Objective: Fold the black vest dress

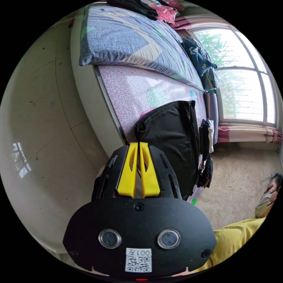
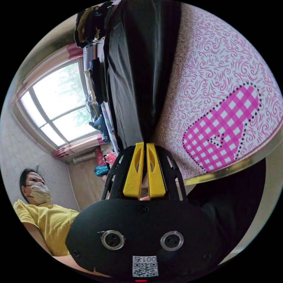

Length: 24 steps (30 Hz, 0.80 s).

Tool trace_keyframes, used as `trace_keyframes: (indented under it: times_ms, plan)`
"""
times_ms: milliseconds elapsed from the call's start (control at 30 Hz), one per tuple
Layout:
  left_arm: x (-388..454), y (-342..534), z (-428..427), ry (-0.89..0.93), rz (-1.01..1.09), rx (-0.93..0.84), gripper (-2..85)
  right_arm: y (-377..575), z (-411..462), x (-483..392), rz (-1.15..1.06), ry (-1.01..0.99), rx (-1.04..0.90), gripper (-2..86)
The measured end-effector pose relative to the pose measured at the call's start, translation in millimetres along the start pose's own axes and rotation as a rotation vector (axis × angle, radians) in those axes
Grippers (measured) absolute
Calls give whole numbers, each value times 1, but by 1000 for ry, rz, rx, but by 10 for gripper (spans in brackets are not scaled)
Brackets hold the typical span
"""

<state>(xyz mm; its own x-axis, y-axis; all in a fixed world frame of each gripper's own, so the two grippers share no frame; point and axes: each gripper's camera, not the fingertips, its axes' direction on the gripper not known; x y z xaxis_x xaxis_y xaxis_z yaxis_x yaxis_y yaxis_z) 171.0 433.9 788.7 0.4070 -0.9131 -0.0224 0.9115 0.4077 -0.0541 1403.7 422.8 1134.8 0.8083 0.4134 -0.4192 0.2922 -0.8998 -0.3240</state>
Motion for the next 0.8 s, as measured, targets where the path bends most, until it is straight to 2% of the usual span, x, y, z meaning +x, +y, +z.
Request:
trace_keyframes:
  times_ms: [333,533,600,700,767,800]
  plan:
    - [-4,-5,4,-80,3,-10,-12,21,-8,3,20,6,-30,17]
    - [-15,-16,10,-62,-33,-3,-15,19,-41,-10,-51,-4,-62,50]
    - [-19,-19,7,-112,-62,6,-16,17,-71,-21,-94,29,-46,58]
    - [-12,-17,-15,-304,-76,101,-15,9,-122,-31,-135,85,66,61]
    - [24,-21,-26,-458,51,138,-15,0,-157,-36,-159,132,169,61]
    - [37,-23,-24,-474,105,126,-15,-7,-180,-37,-174,153,243,60]
